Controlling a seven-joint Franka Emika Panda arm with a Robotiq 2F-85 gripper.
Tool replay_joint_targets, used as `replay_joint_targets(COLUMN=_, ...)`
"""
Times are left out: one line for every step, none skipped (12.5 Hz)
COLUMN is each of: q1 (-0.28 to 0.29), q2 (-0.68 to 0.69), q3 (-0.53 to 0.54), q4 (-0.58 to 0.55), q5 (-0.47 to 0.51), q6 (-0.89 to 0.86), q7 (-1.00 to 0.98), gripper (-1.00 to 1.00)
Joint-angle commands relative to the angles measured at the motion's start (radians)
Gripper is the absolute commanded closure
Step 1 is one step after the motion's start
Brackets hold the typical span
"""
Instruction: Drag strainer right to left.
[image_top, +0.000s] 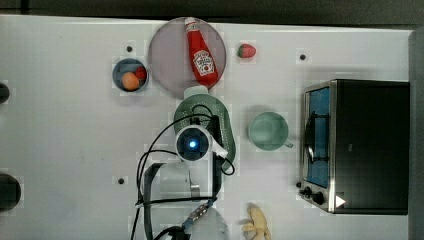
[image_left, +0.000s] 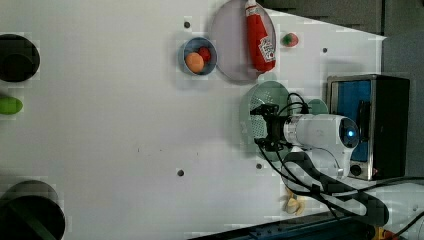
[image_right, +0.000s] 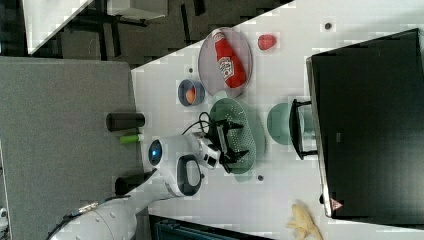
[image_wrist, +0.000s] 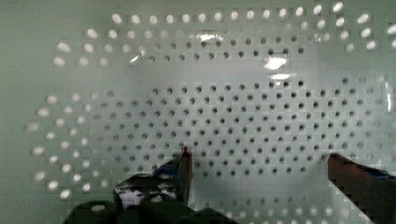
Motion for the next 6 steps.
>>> replay_joint_targets(q1=0.028, q2=-0.012, q3=0.026, q4=0.025, q5=-0.002, q6=-0.061, q7=0.062, gripper=-1.0)
replay_joint_targets(q1=0.037, q2=-0.013, q3=0.026, q4=0.033, q5=-0.001, q6=-0.075, q7=0.063, gripper=-1.0)
replay_joint_targets(q1=0.045, q2=-0.017, q3=0.026, q4=0.041, q5=-0.001, q6=-0.094, q7=0.063, gripper=-1.0)
replay_joint_targets(q1=0.054, q2=-0.022, q3=0.026, q4=0.045, q5=-0.001, q6=-0.118, q7=0.065, gripper=-1.0)
replay_joint_targets(q1=0.062, q2=-0.026, q3=0.026, q4=0.049, q5=-0.001, q6=-0.136, q7=0.07, gripper=-1.0)
replay_joint_targets(q1=0.072, q2=-0.029, q3=0.026, q4=0.051, q5=-0.001, q6=-0.147, q7=0.085, gripper=-1.0)
